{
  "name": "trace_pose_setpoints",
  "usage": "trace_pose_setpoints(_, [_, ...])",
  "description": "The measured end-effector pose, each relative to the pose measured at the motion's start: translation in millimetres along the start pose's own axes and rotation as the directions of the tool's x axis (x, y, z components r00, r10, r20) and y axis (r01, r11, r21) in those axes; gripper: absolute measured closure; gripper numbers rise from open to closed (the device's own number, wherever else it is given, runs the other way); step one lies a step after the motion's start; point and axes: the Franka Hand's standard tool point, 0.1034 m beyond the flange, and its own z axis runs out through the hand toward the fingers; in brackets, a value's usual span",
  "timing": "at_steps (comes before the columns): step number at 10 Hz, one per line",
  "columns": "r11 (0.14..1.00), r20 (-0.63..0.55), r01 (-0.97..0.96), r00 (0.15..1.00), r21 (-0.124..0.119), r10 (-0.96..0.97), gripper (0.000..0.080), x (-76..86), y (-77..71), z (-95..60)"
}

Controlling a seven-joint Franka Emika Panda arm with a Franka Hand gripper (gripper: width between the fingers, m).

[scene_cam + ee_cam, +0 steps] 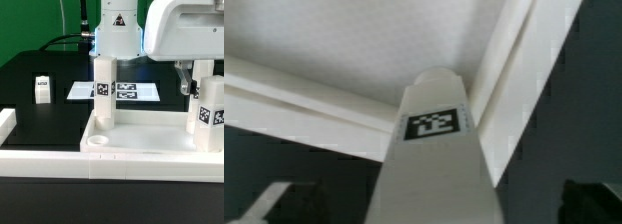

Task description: Assemble desk

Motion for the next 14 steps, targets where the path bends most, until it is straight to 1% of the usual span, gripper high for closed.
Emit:
trace_pose_setpoints(2, [0.997,0.001,0.071,0.997,-0.004,-0.071,0.0162,-0.7,4.6,0.0])
trace_pose_setpoints(3, [0.998,0.001,0.061,0.998,-0.004,-0.061,0.0162,-0.7,4.5,0.0])
trace_pose_setpoints(5, [0.998,0.003,0.060,0.998,-0.003,-0.060,0.0509,-1.3,4.4,0.4])
trace_pose_setpoints(7, [1.000,0.004,0.018,1.000,-0.003,-0.018,0.0508,-1.5,4.3,0.2])
trace_pose_setpoints(9, [0.990,0.005,-0.142,0.990,-0.003,0.142,0.0508,-2.0,4.3,0.5])
trace_pose_setpoints(10, [0.971,0.006,-0.238,0.971,0.000,0.238,0.0508,-2.4,4.4,0.6])
trace_pose_setpoints(12, [0.903,0.009,-0.431,0.902,-0.001,0.431,0.0508,-3.0,4.9,0.8])
trace_pose_setpoints(13, [0.876,0.009,-0.483,0.876,0.000,0.483,0.0508,-3.2,5.3,0.9])
trace_pose_setpoints(14, [0.806,0.010,-0.592,0.806,0.003,0.592,0.0508,-3.6,5.5,1.1])
